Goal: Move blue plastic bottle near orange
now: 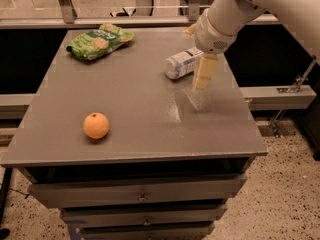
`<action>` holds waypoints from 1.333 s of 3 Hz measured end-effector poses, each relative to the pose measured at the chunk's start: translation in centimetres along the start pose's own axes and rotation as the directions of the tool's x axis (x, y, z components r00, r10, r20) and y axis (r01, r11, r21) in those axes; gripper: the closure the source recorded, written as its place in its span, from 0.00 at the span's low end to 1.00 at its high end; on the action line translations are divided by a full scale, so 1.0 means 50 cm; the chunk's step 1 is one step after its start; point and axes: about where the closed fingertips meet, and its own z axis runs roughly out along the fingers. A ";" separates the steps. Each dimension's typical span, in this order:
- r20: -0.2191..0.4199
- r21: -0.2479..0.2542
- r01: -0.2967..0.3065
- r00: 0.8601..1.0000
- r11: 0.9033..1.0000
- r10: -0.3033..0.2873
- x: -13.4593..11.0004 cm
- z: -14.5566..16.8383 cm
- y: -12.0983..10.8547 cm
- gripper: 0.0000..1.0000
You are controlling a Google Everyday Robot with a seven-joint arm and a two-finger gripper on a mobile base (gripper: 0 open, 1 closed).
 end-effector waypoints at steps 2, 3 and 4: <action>-0.032 -0.016 0.061 0.998 0.998 -0.061 -0.003 0.078 -0.105 0.00; -0.061 -0.041 0.076 0.995 0.996 -0.078 0.004 0.106 -0.126 0.00; -0.081 -0.070 0.084 0.993 0.994 -0.090 0.012 0.125 -0.132 0.18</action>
Offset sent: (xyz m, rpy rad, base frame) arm 0.0941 0.0255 -0.0161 -0.0974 -0.0189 0.0674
